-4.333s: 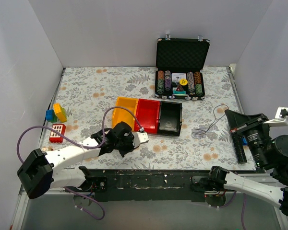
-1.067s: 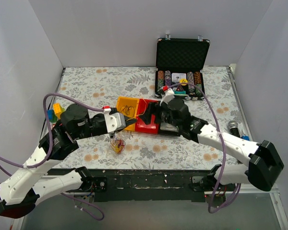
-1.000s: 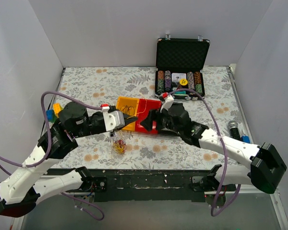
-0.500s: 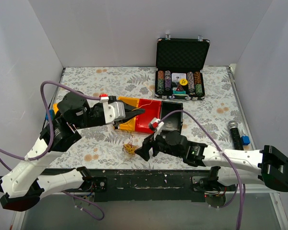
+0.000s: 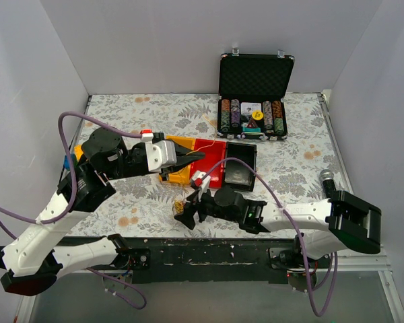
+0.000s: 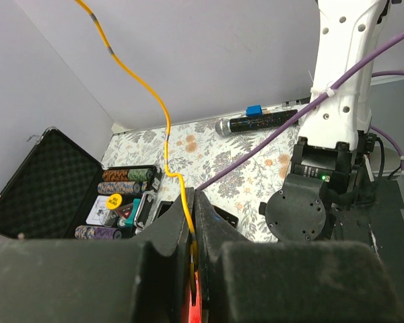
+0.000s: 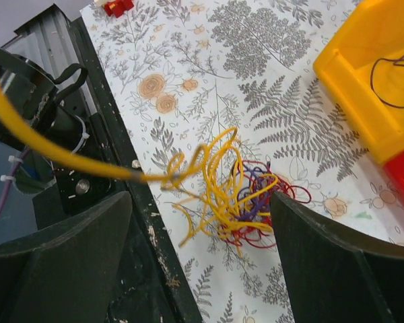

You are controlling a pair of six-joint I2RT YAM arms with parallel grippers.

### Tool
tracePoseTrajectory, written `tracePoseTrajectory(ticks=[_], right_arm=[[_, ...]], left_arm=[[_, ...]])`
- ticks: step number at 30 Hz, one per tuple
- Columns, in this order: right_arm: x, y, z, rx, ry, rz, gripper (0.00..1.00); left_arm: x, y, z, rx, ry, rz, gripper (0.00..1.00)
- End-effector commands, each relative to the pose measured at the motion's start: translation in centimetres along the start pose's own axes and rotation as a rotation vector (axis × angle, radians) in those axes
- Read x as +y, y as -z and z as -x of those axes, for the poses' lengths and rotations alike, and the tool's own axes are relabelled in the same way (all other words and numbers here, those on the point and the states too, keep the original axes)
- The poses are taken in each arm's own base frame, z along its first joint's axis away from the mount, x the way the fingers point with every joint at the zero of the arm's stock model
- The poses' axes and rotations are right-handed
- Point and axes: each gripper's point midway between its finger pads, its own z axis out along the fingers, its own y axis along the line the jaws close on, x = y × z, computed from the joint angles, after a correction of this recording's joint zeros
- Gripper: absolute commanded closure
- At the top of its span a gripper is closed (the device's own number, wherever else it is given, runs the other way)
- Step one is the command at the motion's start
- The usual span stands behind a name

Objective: Untangle the cables

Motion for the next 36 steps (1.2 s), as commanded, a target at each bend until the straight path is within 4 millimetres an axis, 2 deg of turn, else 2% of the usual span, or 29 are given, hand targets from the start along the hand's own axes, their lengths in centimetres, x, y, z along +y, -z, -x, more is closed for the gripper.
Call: tracePoseTrajectory(ticks=[1,6,9,10,12,15,17,18,20,22,24,26,27,28,29,32,34,36], right_arm=[[2.1,-1.4,5.9,-0.171,0.022,0.054,0.09],[1.4,-1.4,7.1,-0.214,0.011,-0.002,0.1],[1.1,-0.9,7.8,-0.243,-0.005,-0.022,0.15],[1.1,-0.9,7.9,-0.244,-0.013,-0.024,0.2],[1.2,-0.9,8.0,-0.241,-0.015,-0.023,0.33],[1.6,-1.2,7.7,-0.218,-0.022,-0.005,0.6],[1.7,-1.1,7.8,-0.217,-0.028,-0.002,0.81],[1.7,-1.0,7.8,-0.219,-0.034,-0.003,0.98],[1.7,-0.6,8.1,-0.231,-0.051,-0.002,0.99],[2.0,0.1,8.6,-0.256,-0.071,0.017,0.99],[2.4,0.9,9.3,-0.288,-0.095,0.037,0.99],[2.7,2.1,10.0,-0.333,-0.13,0.06,0.99],[2.8,2.8,10.4,-0.359,-0.151,0.075,0.99],[2.9,3.4,10.6,-0.381,-0.175,0.084,0.99],[2.9,4.2,10.9,-0.412,-0.203,0.1,0.99],[2.8,6.1,12.0,-0.492,-0.264,0.122,0.99],[2.2,7.3,12.5,-0.536,-0.295,0.109,0.99],[1.5,8.4,12.9,-0.574,-0.315,0.088,0.99]], left_arm=[[0.1,0.8,1.9,-0.044,-0.015,0.011,1.0],[0.0,1.0,1.4,-0.035,-0.01,0.019,1.0],[-0.3,1.1,1.0,-0.03,-0.004,0.017,1.0],[-0.4,1.1,0.7,-0.025,0.003,0.013,1.0],[-0.6,1.1,0.4,-0.022,0.013,0.01,1.0],[-0.7,1.0,0.0,-0.017,0.028,0.008,1.0],[-0.9,0.8,-0.9,-0.002,0.04,0.005,1.0],[-0.9,0.7,-1.3,0.005,0.047,0.007,0.99],[-1.0,0.4,-2.5,0.027,0.067,0.011,0.95],[-1.2,0.1,-4.0,0.06,0.085,0.012,0.84],[-1.0,-0.4,-6.4,0.115,0.104,0.026,0.66],[-1.0,-1.1,-8.7,0.178,0.123,0.024,0.6],[-0.9,-1.6,-9.6,0.207,0.137,0.023,0.45],[-0.7,-2.0,-10.3,0.233,0.152,0.022,0.17],[-0.6,-2.8,-11.5,0.27,0.175,0.013,0.02],[0.7,-4.4,-12.4,0.339,0.222,0.03,0.02],[1.9,-4.6,-11.9,0.363,0.224,0.066,0.02],[2.3,-4.1,-11.5,0.373,0.207,0.086,0.02]])
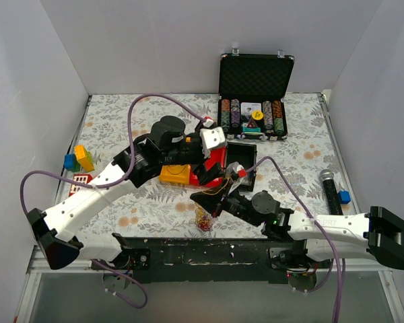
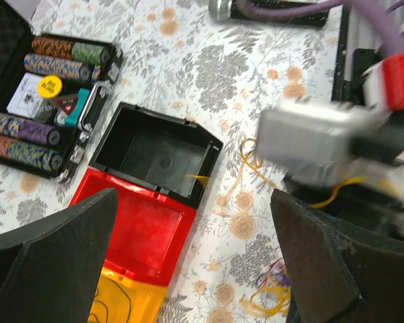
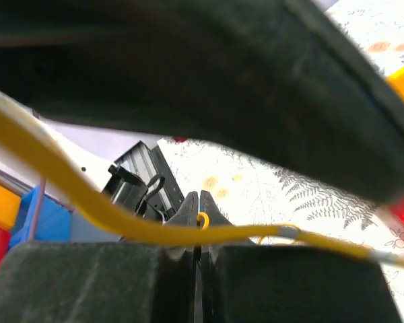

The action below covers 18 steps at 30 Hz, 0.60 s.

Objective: Untangle the cables

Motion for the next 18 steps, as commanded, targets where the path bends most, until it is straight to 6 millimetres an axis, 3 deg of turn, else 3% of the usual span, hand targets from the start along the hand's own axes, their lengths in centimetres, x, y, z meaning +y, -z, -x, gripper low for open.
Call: tracePoseTrajectory(ticks=[1,7,12,14,18], right_arm=[[0.8,1.4,5.5,-0.214,-0.094,0.011,0.99],[-1.8,2.0,6.7,-0.247,-0.078,-0.134,0.99],[-2.9,1.6,8.1,-0.273,-0.074,-0.218,0.99],[-2.2,1.3,10.0,-0.314,-0.072,-0.216,0.99],[-0.7,1.0,13.4,-0.373,-0.058,-0.196,0.99]], left_arm=[[0.9,3.1,2.1,-0.013,-0.032,0.081,0.02],[-3.6,7.0,0.7,-0.104,-0.171,-0.032,0.02],[-5.7,9.1,0.5,-0.141,-0.199,-0.081,0.02],[-6.2,9.0,-1.2,-0.105,-0.18,-0.092,0.02],[-6.5,8.6,-6.4,-0.039,-0.157,-0.055,0.02]])
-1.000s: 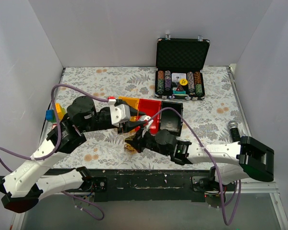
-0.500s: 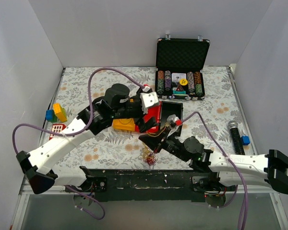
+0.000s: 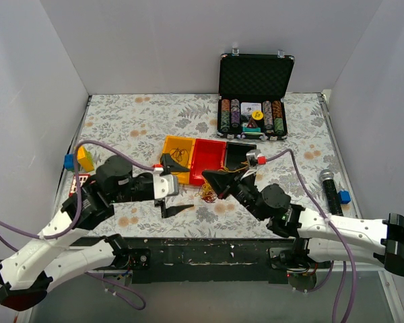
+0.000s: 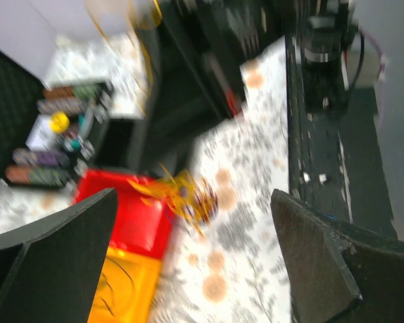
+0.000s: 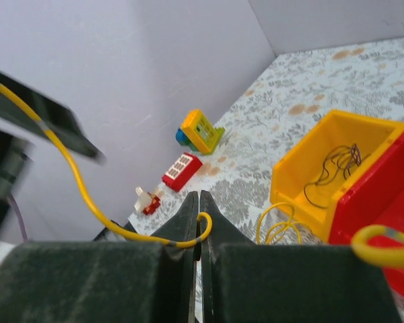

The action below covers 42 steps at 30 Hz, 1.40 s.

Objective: Untangle the cables

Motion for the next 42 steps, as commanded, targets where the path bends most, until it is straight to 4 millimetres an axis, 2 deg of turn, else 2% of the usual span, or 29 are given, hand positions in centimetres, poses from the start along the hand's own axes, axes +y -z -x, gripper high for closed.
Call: tracePoseTrajectory(ticks=[1,5,7,11,15,19,24,28,31,36,38,42], right_arm=[[3.4,-1.3,7.0,-0.167,-0.031,0.036,0.99],[5.0,-1.6,8.6,-0.184,-0.042,0.067,0.99],[5.6,-1.7,9.1,-0.187,-0.055,0.088,0.99],[6.7,-1.8,9.5,-0.182,-0.084,0.125,0.99],[7.8,-1.7,9.9,-0.185,-0.114,0.166,0.99],[8.9,-1.5,10.8,-0.196,-0.135,0.211,0.99],[9.9,-1.0,11.6,-0.203,-0.17,0.251,0.99],[10.2,-0.6,11.8,-0.197,-0.21,0.271,0.99],[10.5,-0.2,11.8,-0.198,-0.236,0.297,0.99],[10.9,0.4,12.3,-0.201,-0.254,0.321,0.99],[11.0,0.5,12.3,-0.199,-0.26,0.323,0.99],[11.0,0.9,12.4,-0.2,-0.271,0.329,0.99]], left_arm=[[-2.0,-0.2,-7.3,0.127,0.052,0.01,0.02],[-1.1,-0.2,-11.5,0.139,0.076,0.164,0.02],[-0.4,-0.2,-12.2,0.119,0.101,0.241,0.02],[-0.1,-0.5,-13.0,0.092,0.174,0.293,0.02],[-0.4,-1.3,-12.8,0.073,0.259,0.277,0.02],[-3.0,-2.1,-13.0,0.078,0.309,0.126,0.02],[-4.2,-2.6,-12.6,0.055,0.284,0.005,0.14],[-3.6,-3.1,-12.4,0.046,0.243,-0.014,0.36],[-3.4,-3.6,-12.6,0.049,0.236,-0.02,0.37],[-4.0,-4.1,-11.9,0.036,0.261,-0.087,0.33],[-3.3,-4.4,-11.3,0.021,0.259,-0.072,0.33],[-2.3,-4.7,-10.1,-0.012,0.272,-0.079,0.41]])
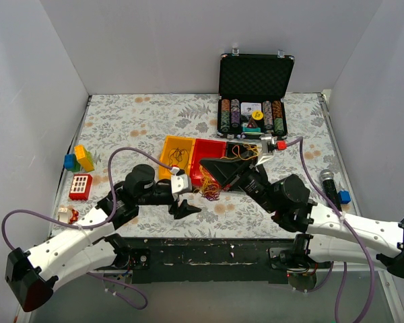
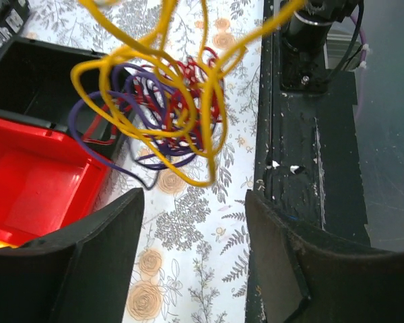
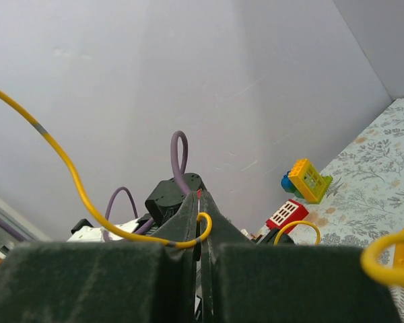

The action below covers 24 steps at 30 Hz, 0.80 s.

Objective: Untangle the cables

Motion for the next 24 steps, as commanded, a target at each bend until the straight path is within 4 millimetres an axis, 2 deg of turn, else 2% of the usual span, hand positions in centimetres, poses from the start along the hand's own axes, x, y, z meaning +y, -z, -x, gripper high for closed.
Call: tracePoseTrajectory(ticks=[1,9,12,13,14,21,24], right_arm=[[2.5,0.4,2.9,-0.083,-0.053,0.078,0.99],[2.8,0.7,3.0,-0.083,-0.073,0.091,0.99],[2.7,0.9,3.2,-0.089,-0.075,0.089,0.99],[2.8,1.0,3.3,-0.093,-0.077,0.091,0.99],[2.7,1.1,3.4,-0.094,-0.075,0.09,0.99],[2.1,1.7,3.7,-0.109,-0.068,0.065,0.99],[2.0,2.3,4.6,-0.133,-0.048,0.048,0.99]], left_arm=[[0.5,0.1,4.0,-0.093,-0.026,-0.033,0.44],[0.4,-0.7,3.4,-0.072,0.007,-0.083,0.54],[0.0,-0.7,3.2,-0.061,0.006,-0.108,0.72],[0.0,-0.6,3.1,-0.061,0.005,-0.112,0.94],[0.2,-0.7,3.1,-0.063,0.011,-0.096,1.0],[0.8,-0.6,3.2,-0.06,0.006,-0.06,1.0],[1.0,-0.4,1.9,-0.022,-0.03,-0.043,1.0]])
